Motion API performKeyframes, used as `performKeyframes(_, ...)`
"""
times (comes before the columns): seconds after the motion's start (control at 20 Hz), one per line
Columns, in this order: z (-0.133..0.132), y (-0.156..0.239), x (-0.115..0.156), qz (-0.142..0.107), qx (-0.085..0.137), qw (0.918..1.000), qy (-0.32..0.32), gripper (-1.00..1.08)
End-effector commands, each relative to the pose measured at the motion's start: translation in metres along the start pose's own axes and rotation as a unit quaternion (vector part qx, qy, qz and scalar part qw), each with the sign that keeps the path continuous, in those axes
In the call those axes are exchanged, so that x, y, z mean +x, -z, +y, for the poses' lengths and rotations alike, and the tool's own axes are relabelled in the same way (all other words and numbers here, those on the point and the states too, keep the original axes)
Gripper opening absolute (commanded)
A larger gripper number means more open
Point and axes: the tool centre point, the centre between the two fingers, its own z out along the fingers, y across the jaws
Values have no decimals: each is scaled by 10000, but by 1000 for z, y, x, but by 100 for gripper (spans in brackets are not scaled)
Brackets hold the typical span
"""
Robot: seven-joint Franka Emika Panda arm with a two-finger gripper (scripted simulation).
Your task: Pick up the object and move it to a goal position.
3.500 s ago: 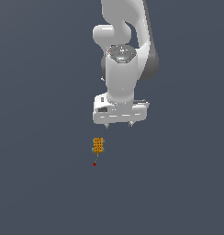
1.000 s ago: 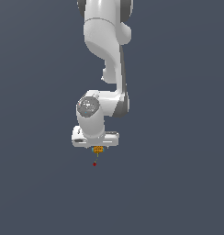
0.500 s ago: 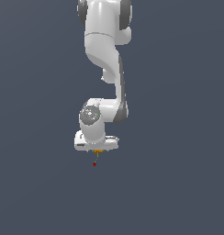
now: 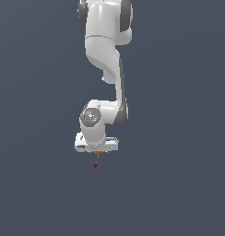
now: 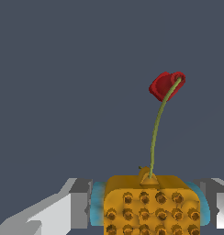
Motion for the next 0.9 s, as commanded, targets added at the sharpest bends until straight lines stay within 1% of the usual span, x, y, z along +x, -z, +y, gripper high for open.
performKeyframes(0.0, 0, 0, 0, 4, 0, 10000, 2, -100)
performKeyframes(0.45, -4, 6, -1, 1, 0, 10000, 0, -100)
performKeyframes(0.65, -15, 20, -2, 1, 0, 10000, 0, -100)
performKeyframes(0.85, -32, 43, -5, 1, 0, 10000, 0, -100)
